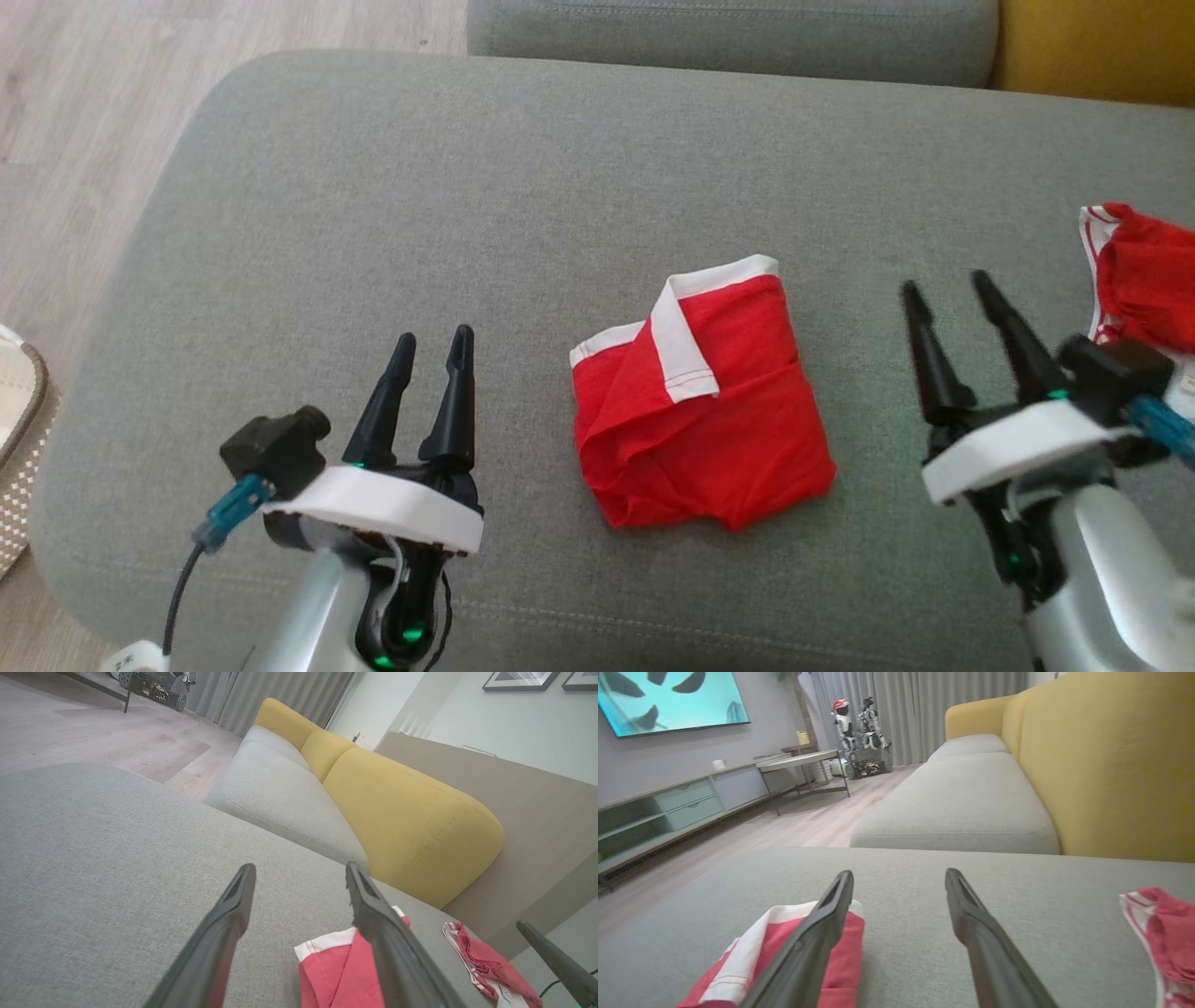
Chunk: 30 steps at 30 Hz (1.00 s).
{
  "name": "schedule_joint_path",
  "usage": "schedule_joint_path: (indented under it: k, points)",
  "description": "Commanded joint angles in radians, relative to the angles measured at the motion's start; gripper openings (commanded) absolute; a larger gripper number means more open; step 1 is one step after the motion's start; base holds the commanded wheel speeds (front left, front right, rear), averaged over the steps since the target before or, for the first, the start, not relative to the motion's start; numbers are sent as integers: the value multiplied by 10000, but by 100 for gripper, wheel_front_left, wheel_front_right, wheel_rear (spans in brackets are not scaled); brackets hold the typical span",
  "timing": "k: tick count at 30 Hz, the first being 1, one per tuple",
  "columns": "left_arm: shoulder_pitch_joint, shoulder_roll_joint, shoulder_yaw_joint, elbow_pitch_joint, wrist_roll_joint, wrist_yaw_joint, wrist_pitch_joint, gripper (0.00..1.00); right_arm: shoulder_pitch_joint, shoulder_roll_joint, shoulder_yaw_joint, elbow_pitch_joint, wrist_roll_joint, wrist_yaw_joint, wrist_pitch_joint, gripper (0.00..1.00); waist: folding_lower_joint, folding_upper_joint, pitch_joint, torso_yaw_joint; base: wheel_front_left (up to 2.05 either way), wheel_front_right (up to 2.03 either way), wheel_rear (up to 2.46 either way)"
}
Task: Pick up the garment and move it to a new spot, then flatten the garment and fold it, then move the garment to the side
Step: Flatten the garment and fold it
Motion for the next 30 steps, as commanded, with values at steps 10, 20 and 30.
schedule_joint_path:
  k: [10, 20, 30]
  points:
    - [-218, 72, 404, -510, 88, -40, -122, 100, 727, 347, -1070, -826, -1483, -9, -1181, 100, 0, -1, -101, -68, 0, 0, 0]
    - [-22, 72, 294, -476, 134, -95, -122, 100, 1054, 514, -1132, -693, -1996, -9, -1530, 100, 0, -1, -168, -125, 0, 0, 0]
    - [-72, 72, 200, -500, 117, -115, -122, 100, 1041, 582, -988, -470, -2069, -9, -1559, 16, 0, -1, -21, -23, 0, 0, 0]
